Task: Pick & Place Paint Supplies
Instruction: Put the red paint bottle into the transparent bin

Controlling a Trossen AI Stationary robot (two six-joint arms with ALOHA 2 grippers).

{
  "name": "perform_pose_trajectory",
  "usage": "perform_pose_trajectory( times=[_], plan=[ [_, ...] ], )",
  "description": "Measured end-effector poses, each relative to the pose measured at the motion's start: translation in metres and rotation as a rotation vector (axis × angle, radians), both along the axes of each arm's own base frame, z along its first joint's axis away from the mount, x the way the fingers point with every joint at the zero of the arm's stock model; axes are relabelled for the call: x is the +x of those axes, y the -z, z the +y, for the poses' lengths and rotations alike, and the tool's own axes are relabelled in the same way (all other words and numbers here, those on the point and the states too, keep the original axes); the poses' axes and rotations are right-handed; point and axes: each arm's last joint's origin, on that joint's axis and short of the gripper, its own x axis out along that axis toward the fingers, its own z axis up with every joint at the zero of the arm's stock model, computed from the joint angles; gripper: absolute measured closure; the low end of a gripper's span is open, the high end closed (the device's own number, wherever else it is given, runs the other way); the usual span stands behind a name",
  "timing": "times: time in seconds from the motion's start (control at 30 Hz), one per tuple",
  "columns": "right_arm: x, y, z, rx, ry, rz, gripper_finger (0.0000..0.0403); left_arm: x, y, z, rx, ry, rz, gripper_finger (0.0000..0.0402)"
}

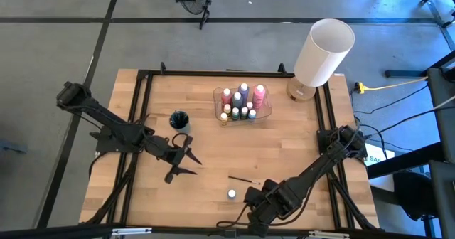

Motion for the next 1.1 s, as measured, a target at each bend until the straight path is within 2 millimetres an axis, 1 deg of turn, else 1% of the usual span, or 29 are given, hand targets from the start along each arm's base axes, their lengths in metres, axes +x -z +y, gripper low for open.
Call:
perform_pose_trajectory(
  times=[0.7,1.0,1.1],
  plan=[
    [-0.001,0.001,-0.001,-0.029,-0.043,0.001,0.0055,0.001,0.0,0.002,0.023,0.001,-0.008,0.0221],
    [0.001,0.016,0.003,-0.049,-0.122,0.047,0.0055,0.0,0.001,0.001,0.009,0.051,0.005,0.0221],
    [0.001,0.019,0.002,-0.06,-0.129,0.057,0.0055,0.0,0.001,0.0,0.009,0.052,0.006,0.0221]
  ],
)
